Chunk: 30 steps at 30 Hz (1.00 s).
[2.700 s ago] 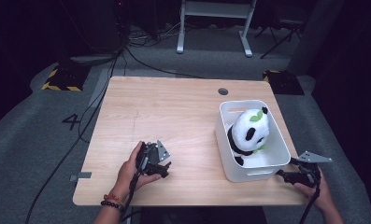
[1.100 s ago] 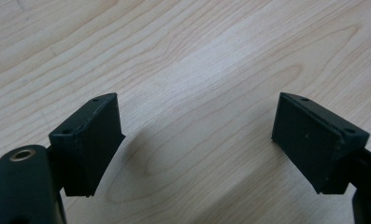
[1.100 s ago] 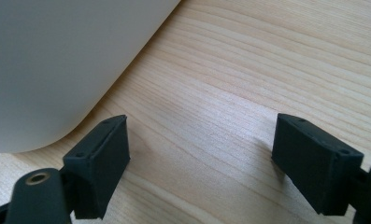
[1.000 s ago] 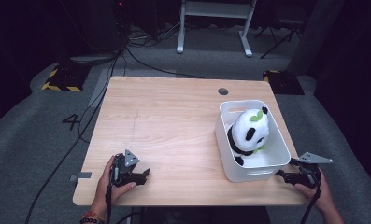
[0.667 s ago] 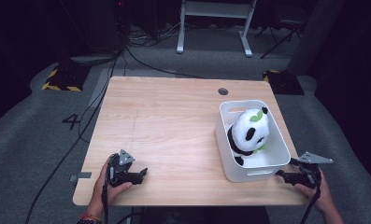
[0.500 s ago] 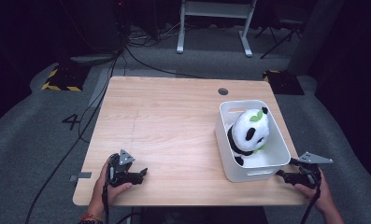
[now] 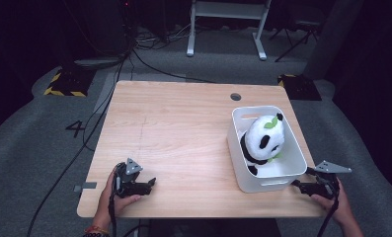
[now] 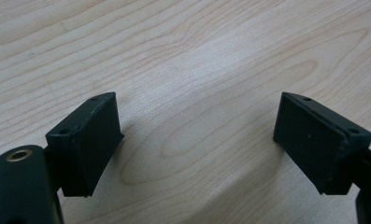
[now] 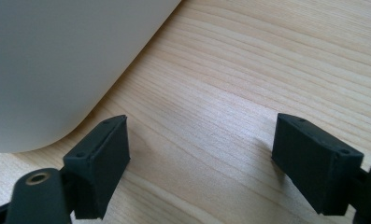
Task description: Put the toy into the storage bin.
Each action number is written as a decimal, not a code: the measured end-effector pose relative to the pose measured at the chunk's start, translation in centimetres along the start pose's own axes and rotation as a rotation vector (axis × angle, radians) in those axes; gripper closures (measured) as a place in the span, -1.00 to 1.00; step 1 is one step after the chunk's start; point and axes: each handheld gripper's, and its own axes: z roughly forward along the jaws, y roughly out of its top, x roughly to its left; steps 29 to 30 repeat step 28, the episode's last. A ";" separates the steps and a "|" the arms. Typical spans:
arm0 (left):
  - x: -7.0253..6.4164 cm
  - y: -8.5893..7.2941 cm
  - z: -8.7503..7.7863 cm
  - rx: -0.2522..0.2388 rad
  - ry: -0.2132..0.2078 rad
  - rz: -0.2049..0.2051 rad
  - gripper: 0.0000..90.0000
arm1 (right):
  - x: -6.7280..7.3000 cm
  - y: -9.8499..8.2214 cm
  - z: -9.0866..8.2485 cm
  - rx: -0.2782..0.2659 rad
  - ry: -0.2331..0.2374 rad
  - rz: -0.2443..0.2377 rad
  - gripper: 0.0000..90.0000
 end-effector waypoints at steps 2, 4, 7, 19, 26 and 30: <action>0.0 0.0 0.0 -0.004 -0.001 -0.004 -0.67 | 0.0 0.0 0.0 0.000 0.000 0.000 -0.58; 0.0 0.0 0.0 -0.001 -0.003 -0.003 -0.67 | 0.0 0.0 0.0 0.000 0.000 0.000 -0.58; 0.0 0.0 0.0 -0.005 -0.001 -0.004 -0.67 | 0.0 0.0 0.0 0.000 0.000 0.001 -0.58; 0.0 0.0 0.0 -0.005 -0.001 -0.004 -0.67 | 0.0 0.0 0.0 -0.001 0.002 -0.002 -0.58; 0.0 0.0 0.0 -0.001 0.001 -0.007 -0.67 | 0.0 0.0 0.0 0.000 0.003 -0.002 -0.58; 0.0 0.1 0.0 0.000 0.001 -0.006 -0.67 | 0.0 0.0 0.0 -0.001 0.004 -0.001 -0.58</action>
